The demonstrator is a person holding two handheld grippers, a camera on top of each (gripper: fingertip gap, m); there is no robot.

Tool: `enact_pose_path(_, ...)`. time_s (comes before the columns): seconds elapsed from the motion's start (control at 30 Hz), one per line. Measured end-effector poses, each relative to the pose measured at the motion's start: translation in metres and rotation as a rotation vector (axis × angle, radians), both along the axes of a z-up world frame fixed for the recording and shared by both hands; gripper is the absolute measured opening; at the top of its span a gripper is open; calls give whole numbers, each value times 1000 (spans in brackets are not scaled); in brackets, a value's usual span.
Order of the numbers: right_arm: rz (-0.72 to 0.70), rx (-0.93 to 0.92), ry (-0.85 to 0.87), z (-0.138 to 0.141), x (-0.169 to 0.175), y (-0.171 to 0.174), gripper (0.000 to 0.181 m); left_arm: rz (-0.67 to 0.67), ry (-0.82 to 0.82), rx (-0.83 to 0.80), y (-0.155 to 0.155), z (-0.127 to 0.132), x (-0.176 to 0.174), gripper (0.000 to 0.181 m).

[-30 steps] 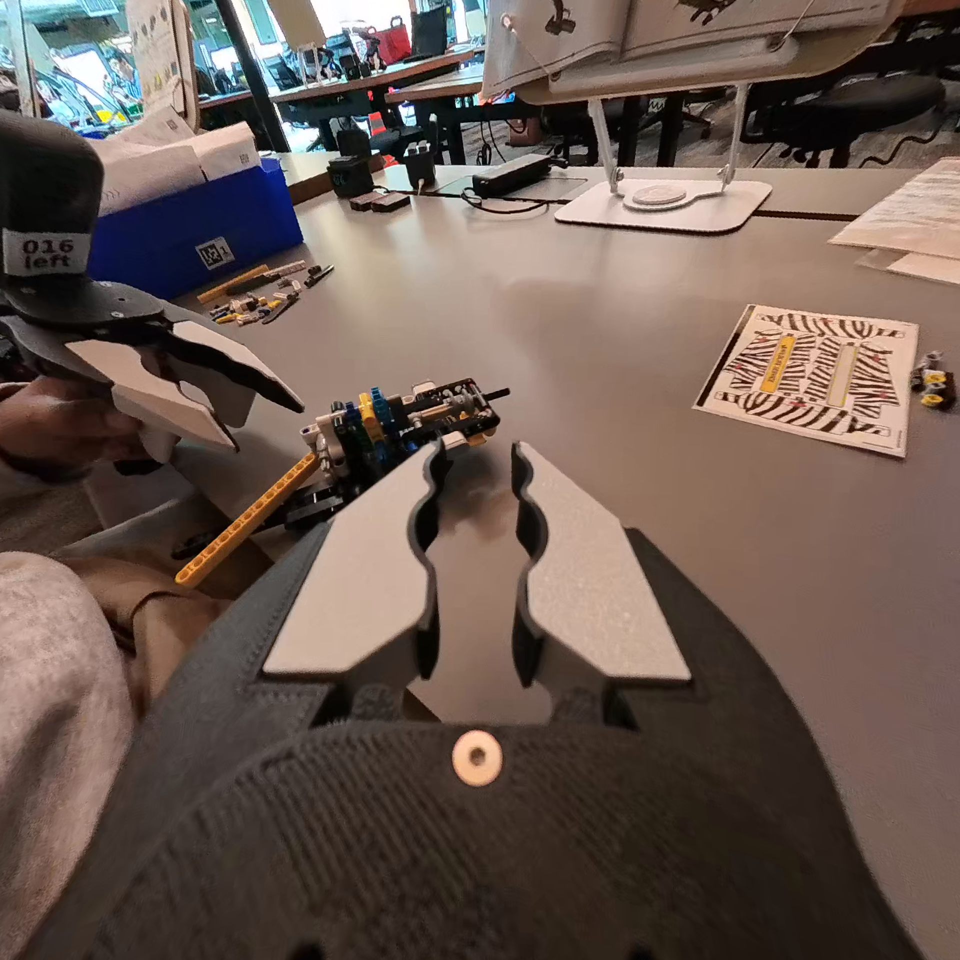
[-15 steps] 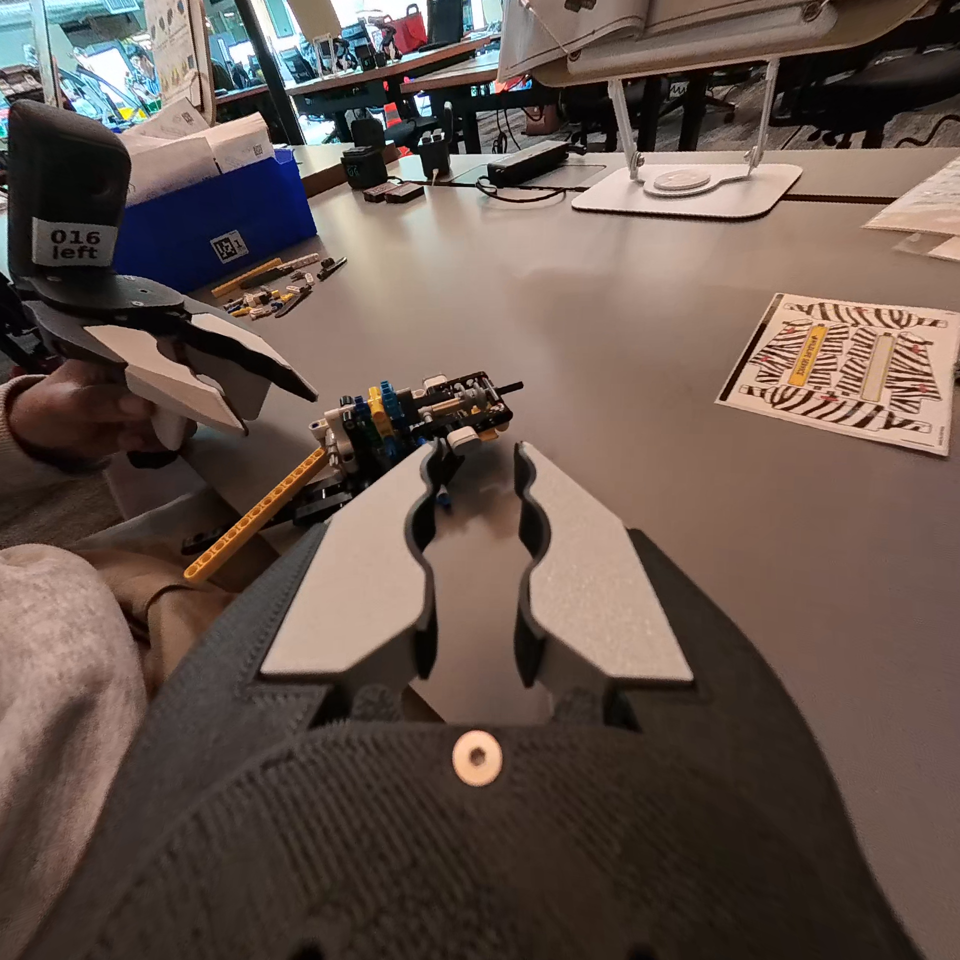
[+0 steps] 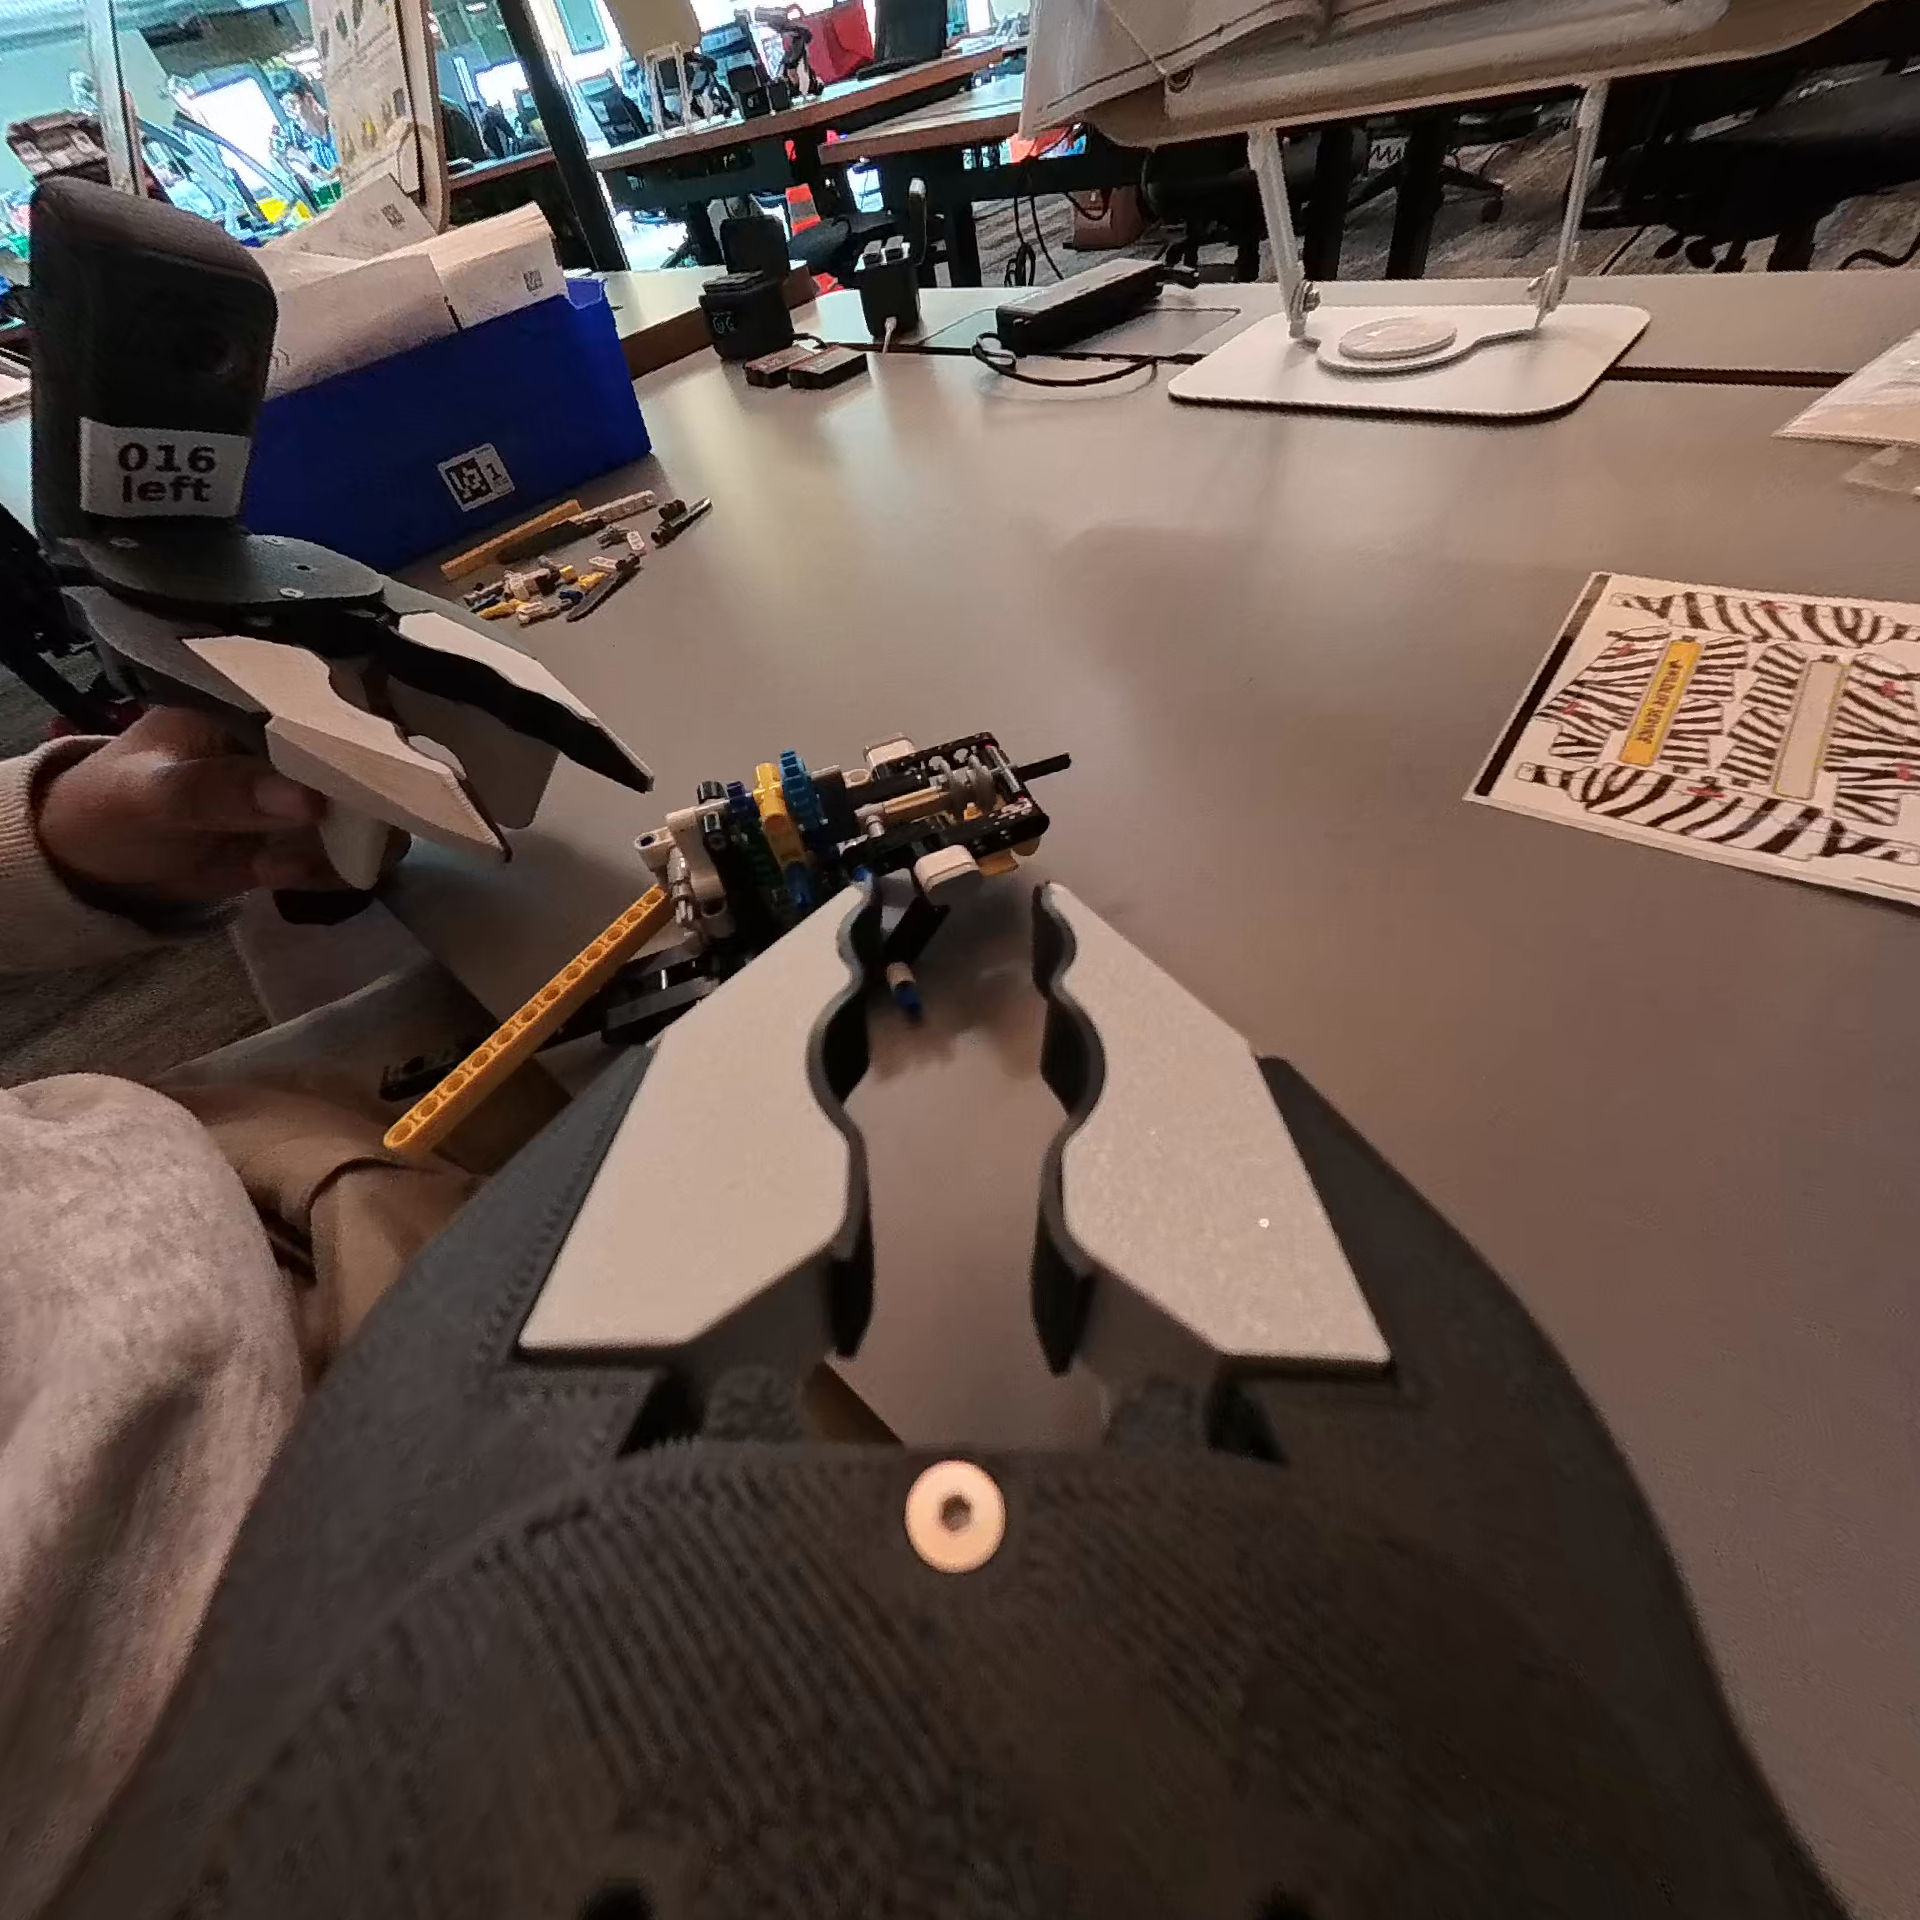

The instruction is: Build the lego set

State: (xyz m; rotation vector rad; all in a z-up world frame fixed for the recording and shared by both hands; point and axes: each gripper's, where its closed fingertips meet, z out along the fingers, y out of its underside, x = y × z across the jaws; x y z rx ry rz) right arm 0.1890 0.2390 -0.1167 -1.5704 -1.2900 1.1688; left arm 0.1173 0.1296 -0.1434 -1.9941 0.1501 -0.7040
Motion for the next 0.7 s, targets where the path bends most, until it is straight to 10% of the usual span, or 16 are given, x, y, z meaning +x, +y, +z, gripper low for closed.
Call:
enact_pose_path(0.53,15,-13,-6,-2,0,-2,28,2,-5,0,0,0,-1,50)
enact_pose_path(0.7,335,-142,-86,-9,2,-53,23,16,-8,15,0,2,-3,51)
